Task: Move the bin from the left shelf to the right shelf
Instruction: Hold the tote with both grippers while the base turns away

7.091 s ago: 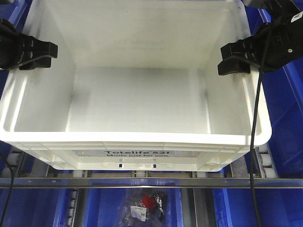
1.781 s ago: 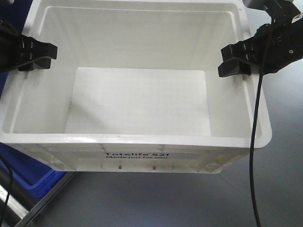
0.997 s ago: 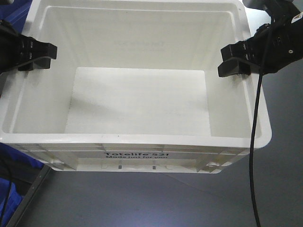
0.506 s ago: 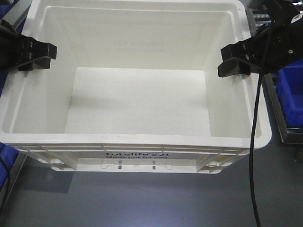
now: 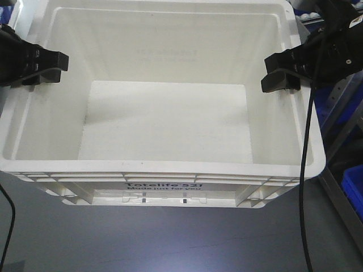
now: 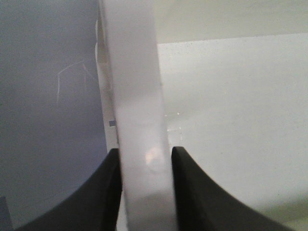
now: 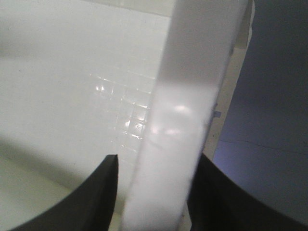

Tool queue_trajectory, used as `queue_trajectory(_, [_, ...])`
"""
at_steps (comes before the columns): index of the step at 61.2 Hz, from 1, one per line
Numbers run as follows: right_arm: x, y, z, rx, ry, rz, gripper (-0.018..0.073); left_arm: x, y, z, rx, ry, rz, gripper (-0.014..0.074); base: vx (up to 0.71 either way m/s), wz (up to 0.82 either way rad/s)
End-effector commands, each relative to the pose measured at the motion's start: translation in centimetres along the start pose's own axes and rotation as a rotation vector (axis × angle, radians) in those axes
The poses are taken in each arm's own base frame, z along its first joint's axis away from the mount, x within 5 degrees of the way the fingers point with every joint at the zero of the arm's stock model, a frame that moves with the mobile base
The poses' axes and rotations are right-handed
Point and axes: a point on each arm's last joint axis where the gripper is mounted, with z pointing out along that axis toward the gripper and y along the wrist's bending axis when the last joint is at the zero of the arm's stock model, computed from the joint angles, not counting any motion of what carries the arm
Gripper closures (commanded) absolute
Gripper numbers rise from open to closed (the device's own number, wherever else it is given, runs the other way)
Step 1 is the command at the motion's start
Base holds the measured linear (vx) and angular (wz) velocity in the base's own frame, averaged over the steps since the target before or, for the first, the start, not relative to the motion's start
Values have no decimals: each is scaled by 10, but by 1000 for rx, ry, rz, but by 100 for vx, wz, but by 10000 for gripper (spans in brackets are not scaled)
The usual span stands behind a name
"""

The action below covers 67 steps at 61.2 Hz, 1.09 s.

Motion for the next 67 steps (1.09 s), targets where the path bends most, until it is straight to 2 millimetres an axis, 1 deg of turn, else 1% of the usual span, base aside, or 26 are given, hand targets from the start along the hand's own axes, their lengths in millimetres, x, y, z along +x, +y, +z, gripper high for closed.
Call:
queue_trajectory(1, [-10, 7, -28, 18, -143, -67, 564, -16, -5, -26, 15, -181, 47, 604, 22, -49])
queue_trajectory(18, [-10, 7, -28, 18, -143, -67, 564, -16, -5, -26, 15, -181, 47, 604, 23, -39])
queue_trajectory(35, [-10, 7, -28, 18, -142, -67, 564, -16, -5, -26, 15, -181, 47, 604, 26, -20])
queue_trajectory(49, [-10, 7, -28, 18, -141, -66, 564, -16, -5, -26, 15, -181, 47, 604, 30, -2])
queue_trajectory(67, [-9, 7, -28, 15, -131, -66, 564, -16, -5, -26, 15, -181, 47, 604, 36, 15])
